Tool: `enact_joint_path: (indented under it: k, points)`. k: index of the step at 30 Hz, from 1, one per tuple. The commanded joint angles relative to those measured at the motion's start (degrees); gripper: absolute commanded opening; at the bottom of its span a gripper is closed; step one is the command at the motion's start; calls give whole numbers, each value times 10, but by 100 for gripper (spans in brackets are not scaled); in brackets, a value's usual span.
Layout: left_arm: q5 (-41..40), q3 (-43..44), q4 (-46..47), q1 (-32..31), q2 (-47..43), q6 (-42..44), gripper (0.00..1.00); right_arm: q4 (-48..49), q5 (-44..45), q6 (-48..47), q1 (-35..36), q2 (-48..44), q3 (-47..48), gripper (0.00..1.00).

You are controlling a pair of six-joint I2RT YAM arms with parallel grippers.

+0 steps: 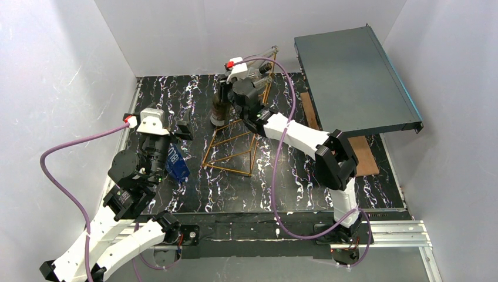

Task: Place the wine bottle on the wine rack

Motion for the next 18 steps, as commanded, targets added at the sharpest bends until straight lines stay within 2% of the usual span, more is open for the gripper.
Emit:
enact_joint_path:
  k: [1, 4, 6, 7, 10, 13, 18]
  points:
    - [-7, -2, 18, -1, -4, 1, 99, 54, 33, -2, 7, -57, -38, 1]
    - [-6, -2, 18, -1, -4, 0, 99, 45, 51, -2, 7, -77, -62, 4]
    - [-5, -3, 18, -1, -3, 0, 99, 43, 57, -3, 7, -92, -82, 20]
    - [-5, -2, 18, -1, -3, -1, 99, 42, 57, -3, 7, -98, -89, 25]
    - [-4, -2, 18, -1, -2, -1, 99, 33, 59, -9, 7, -111, -107, 29]
    - [-3, -1, 17, -1, -2, -2, 99, 25, 72, -13, 7, -121, -124, 37]
    - [-3, -2, 17, -1, -2, -4, 99, 28, 74, -10, 3, -134, -157, 34]
